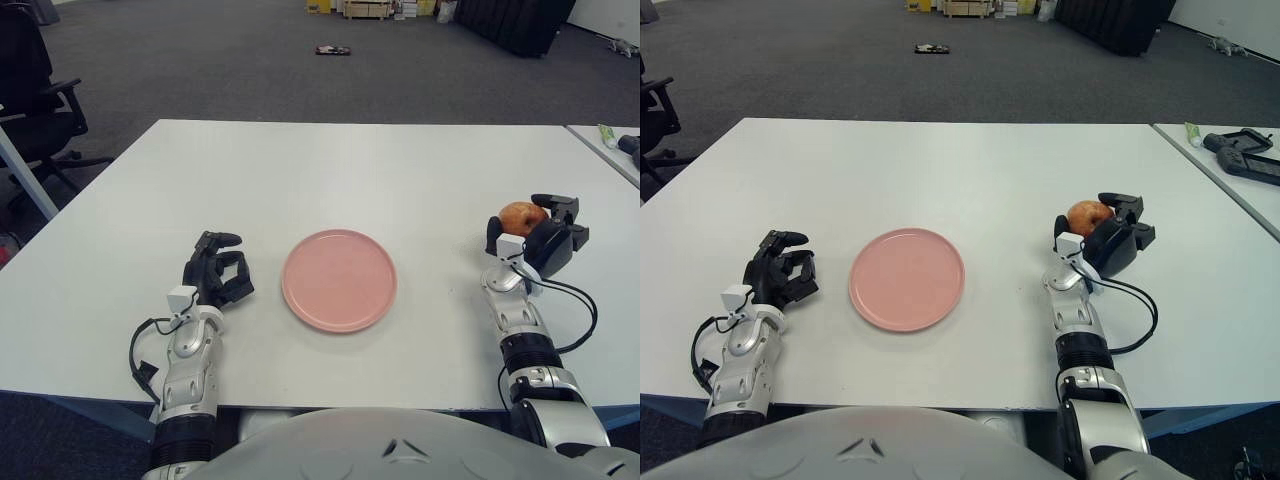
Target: Put the apple into the plate.
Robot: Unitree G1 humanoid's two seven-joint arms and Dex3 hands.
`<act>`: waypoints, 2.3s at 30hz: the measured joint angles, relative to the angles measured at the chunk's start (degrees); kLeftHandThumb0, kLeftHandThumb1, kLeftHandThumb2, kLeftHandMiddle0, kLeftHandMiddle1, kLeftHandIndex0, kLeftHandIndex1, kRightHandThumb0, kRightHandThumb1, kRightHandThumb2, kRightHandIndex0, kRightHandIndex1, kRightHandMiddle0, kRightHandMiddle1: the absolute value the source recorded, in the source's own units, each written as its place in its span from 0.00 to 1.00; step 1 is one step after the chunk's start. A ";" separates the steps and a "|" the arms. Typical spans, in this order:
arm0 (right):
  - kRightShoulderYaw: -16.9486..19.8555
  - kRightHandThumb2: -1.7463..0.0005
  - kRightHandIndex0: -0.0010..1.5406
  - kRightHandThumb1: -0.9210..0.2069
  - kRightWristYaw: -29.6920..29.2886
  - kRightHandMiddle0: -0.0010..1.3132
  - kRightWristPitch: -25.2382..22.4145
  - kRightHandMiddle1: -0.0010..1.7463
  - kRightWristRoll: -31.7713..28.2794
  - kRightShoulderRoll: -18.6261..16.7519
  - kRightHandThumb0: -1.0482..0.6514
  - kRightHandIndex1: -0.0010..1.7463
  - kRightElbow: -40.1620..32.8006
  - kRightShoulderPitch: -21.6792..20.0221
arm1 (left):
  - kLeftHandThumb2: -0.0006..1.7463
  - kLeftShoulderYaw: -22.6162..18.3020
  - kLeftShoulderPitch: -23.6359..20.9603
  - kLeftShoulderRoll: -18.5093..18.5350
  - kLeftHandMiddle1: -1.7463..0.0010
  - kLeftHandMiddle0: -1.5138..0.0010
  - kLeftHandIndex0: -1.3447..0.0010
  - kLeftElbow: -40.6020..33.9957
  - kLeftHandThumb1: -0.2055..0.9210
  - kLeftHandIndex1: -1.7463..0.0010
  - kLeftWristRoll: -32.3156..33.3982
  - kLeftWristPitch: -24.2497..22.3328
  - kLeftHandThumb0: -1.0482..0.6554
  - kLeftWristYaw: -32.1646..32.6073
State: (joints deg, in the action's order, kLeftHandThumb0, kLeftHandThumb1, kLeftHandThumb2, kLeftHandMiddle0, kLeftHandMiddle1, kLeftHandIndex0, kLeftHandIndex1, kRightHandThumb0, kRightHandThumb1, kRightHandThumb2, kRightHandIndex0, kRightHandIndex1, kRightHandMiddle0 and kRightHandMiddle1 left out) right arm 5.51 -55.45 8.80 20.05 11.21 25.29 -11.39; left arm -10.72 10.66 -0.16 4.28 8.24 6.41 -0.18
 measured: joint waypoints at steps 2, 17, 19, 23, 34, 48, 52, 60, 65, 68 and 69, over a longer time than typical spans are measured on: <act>-0.51 0.03 0.57 0.84 0.59 0.48 -1.06 1.00 1.28 -0.46 0.61 0.97 -2.91 0.93 | 0.77 0.09 0.04 0.00 0.00 0.61 0.69 -0.02 0.45 0.00 -0.12 0.00 0.61 0.03; -8.52 0.03 0.58 0.84 9.05 0.48 -9.74 1.00 9.92 -7.48 0.61 0.97 -21.94 6.33 | 0.77 0.32 0.06 -0.01 0.00 0.62 0.69 -0.02 0.46 0.00 -0.19 0.06 0.61 0.11; -10.03 0.03 0.58 0.84 10.59 0.48 -10.17 1.00 10.59 -8.30 0.61 0.97 -23.52 6.79 | 0.77 0.31 0.03 -0.01 0.00 0.62 0.69 0.00 0.46 0.00 -0.19 0.06 0.61 0.11; -12.53 0.03 0.58 0.84 13.30 0.48 -10.24 1.00 11.55 -9.53 0.61 0.97 -24.81 7.11 | 0.76 0.30 -0.07 -0.01 0.00 0.63 0.69 0.11 0.47 0.00 -0.13 0.09 0.61 0.10; -19.98 0.03 0.58 0.84 21.17 0.48 -2.88 1.00 12.21 -9.51 0.62 0.98 -23.62 8.08 | 0.74 -0.12 -0.77 -0.22 0.01 0.63 0.70 1.70 0.49 0.00 0.77 1.78 0.61 -0.15; -22.31 0.02 0.58 0.85 30.84 0.49 3.76 1.00 10.19 -8.31 0.62 0.98 -20.14 7.73 | 0.74 -0.20 -1.18 -0.34 0.01 0.64 0.70 2.75 0.49 0.00 0.56 3.09 0.61 -0.35; -23.28 0.01 0.58 0.85 32.54 0.49 3.79 1.00 10.21 -8.43 0.62 0.98 -19.45 7.74 | 0.74 -0.17 -1.18 -0.31 0.01 0.64 0.70 2.71 0.49 0.00 0.26 3.03 0.61 -0.30; -25.90 0.03 0.58 0.84 37.12 0.48 3.25 1.00 11.46 -8.31 0.62 0.98 -18.09 6.84 | 0.74 -0.19 -1.18 -0.22 0.01 0.64 0.70 2.56 0.49 0.00 0.27 2.61 0.61 -0.31; -27.57 0.03 0.58 0.84 38.43 0.48 3.71 1.00 12.31 -8.32 0.62 0.97 -15.09 6.02 | 0.74 -0.21 -1.19 -0.21 0.00 0.64 0.70 2.38 0.49 0.00 0.30 2.33 0.61 -0.31; -27.95 0.03 0.58 0.84 38.70 0.48 4.03 1.00 12.45 -8.25 0.62 0.97 -13.89 5.78 | 0.75 -0.23 -1.20 -0.21 0.00 0.64 0.70 2.33 0.49 0.00 0.32 2.27 0.61 -0.31; -28.03 0.03 0.58 0.84 38.72 0.48 4.12 1.00 12.46 -8.19 0.62 0.96 -13.64 5.75 | 0.75 -0.25 -1.20 -0.21 0.00 0.64 0.70 2.31 0.49 0.00 0.33 2.26 0.61 -0.31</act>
State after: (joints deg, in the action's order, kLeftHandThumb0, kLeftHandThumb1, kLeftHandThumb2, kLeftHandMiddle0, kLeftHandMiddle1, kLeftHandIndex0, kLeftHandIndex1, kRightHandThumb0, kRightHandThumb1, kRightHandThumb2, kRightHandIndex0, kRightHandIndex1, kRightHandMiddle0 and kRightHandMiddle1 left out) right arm -22.52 -16.73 12.92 32.51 3.02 11.65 -5.64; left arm -10.97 9.46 -0.37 6.59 8.57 8.67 -0.49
